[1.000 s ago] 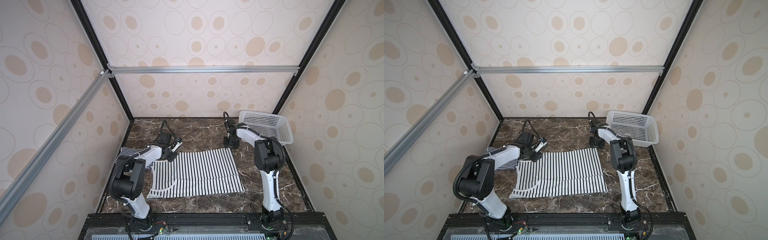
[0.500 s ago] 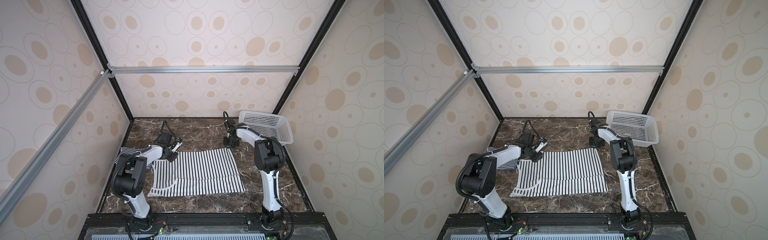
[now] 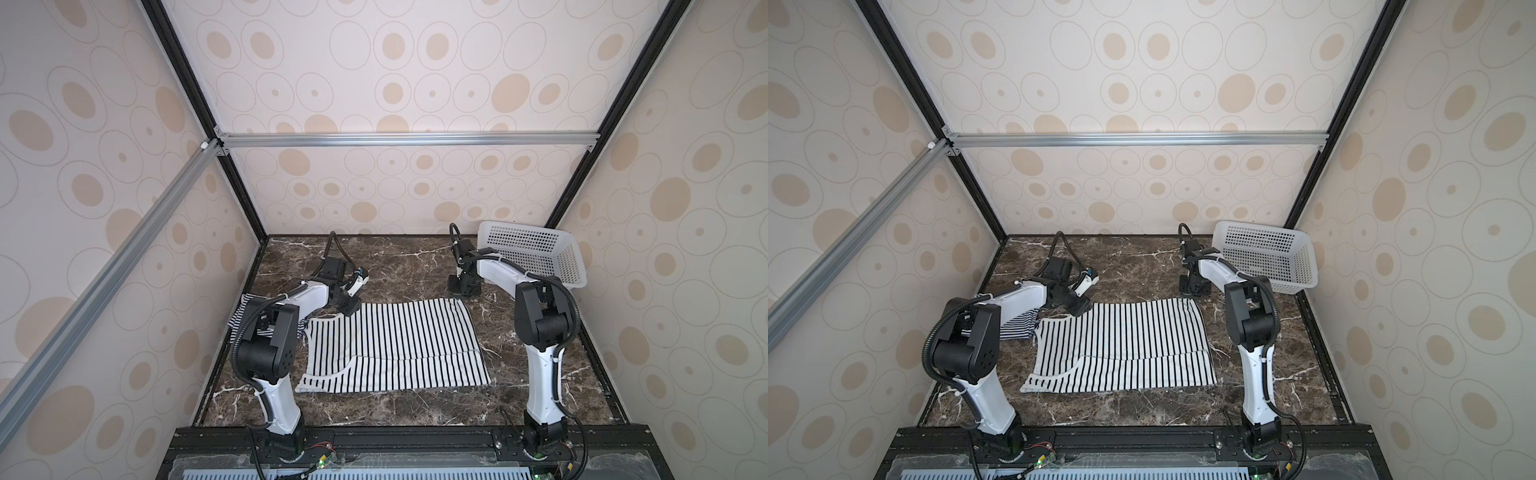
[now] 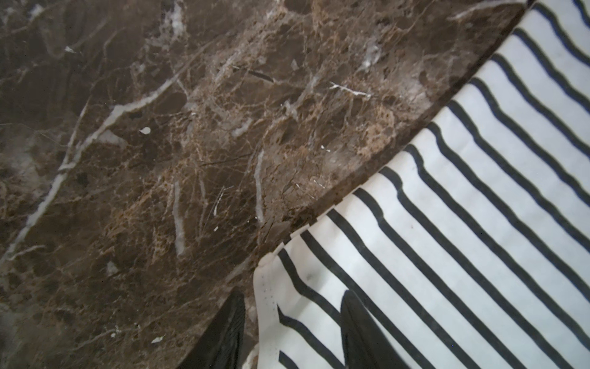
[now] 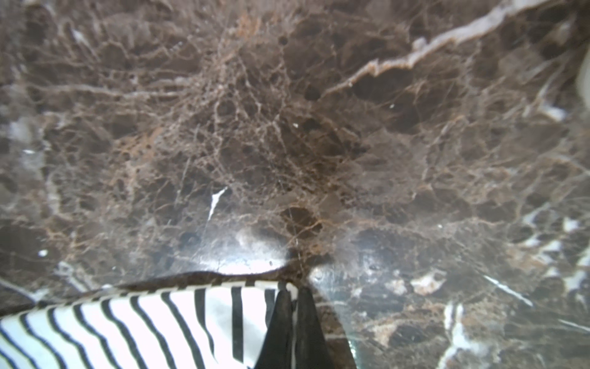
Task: Fold and stack tank tops
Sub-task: Fold the tank top at the center of the table.
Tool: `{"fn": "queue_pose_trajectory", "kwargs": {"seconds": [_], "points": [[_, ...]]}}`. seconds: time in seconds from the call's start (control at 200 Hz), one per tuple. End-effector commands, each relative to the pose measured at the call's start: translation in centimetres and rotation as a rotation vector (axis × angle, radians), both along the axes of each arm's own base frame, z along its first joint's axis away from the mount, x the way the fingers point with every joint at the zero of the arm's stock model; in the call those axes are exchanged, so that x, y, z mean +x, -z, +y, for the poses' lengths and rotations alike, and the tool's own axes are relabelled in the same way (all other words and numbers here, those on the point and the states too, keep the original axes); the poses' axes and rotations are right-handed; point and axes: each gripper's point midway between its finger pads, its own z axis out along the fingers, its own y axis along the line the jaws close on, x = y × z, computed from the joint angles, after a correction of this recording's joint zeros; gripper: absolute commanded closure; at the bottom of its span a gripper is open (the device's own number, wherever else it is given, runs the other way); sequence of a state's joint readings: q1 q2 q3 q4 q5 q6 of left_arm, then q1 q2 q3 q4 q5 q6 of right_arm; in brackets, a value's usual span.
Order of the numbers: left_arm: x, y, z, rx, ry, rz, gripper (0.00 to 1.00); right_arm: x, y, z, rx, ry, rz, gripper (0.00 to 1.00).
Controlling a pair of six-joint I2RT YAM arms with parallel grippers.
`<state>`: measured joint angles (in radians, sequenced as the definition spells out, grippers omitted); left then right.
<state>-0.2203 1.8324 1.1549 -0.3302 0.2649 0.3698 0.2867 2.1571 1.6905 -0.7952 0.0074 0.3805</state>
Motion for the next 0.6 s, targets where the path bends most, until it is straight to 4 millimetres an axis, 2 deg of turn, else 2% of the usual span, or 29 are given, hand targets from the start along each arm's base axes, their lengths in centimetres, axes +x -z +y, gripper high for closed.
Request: {"fn": "queue_pose_trajectory", "kwargs": {"seconds": [0.0,0.405,0.595], "points": [[0.9,-0.4,-0.1,-0.017,-0.009,0.004,0.52,-0.3,-2.0,-0.3,0.005,0.017,-0.029,1.0],[2.3,0.2,0.1,-0.045,-0.022,0.012,0.56,-1.2,-1.7,-0.8,-0.016,0.034,0.002,1.0],[2.4,1.2,0.6,-0.019,-0.02,0.037,0.59,-1.2,-1.7,-0.9,-0.02,0.035,0.003,1.0]]}}
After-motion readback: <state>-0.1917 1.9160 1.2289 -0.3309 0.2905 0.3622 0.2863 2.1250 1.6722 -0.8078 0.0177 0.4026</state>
